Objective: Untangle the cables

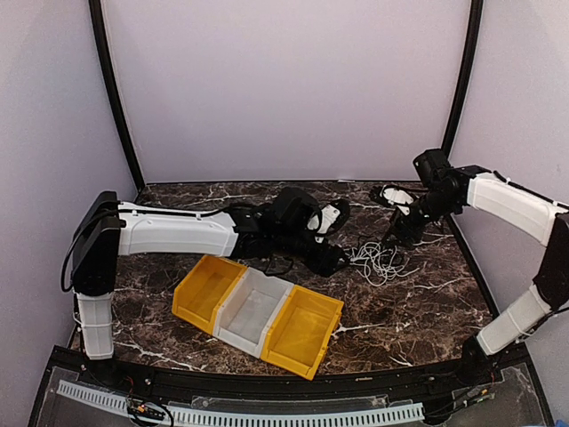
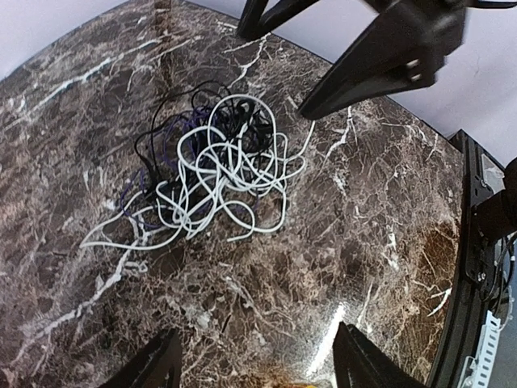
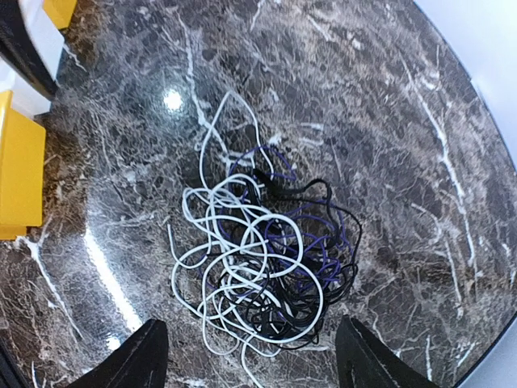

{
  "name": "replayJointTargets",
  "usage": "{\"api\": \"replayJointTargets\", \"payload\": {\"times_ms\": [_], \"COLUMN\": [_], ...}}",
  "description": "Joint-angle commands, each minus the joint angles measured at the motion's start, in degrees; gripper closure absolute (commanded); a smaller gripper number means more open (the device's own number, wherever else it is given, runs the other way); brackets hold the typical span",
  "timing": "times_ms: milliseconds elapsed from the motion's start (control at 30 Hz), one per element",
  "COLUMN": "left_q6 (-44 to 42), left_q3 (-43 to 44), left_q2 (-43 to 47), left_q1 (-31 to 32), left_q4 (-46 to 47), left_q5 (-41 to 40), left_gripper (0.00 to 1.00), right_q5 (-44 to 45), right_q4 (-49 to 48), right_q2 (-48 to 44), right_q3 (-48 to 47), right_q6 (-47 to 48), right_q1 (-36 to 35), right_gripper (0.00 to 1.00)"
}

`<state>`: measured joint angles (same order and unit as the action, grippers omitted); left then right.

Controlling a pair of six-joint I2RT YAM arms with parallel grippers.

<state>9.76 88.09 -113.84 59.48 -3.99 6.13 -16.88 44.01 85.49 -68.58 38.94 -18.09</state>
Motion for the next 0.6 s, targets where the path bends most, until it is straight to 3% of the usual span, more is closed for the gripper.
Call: {"api": "replayJointTargets", "payload": {"times_ms": [0, 100, 233, 400, 567], "left_q6": [6.42, 12.29, 16.41, 18.15, 17.81], "left_q3": [1.03, 0.39, 0.15, -0.58, -3.40], "left_q2": [-0.02, 0.19, 1.18, 3.63, 6.55], "left_q1": [-3.39, -5.93, -7.25, -7.82, -7.88], "left_q4": [-3.16, -3.09, -4.86, -7.79, -7.56], "left_q5": [-0.47, -0.37, -6.17, -12.74, -12.46], "left_gripper": [0.33, 0.35, 0.33, 0.30, 0.30], "right_q5": [-3.80, -3.87, -6.25, -7.69, -6.94], "right_q4": [-0.65, -3.23, -6.88, -6.89, -5.25], "right_q2": [-3.62, -1.38, 5.47, 17.15, 26.55], "right_q3": [-0.60, -0.59, -3.18, -10.60, -18.51], "right_q6": [0.13, -1.02, -3.87, -6.99, -8.98], "right_q1": [-1.95, -4.09, -6.44, -8.90, -9.60], "right_gripper": [0.29, 0.34, 0.41, 0.42, 0.47]}}
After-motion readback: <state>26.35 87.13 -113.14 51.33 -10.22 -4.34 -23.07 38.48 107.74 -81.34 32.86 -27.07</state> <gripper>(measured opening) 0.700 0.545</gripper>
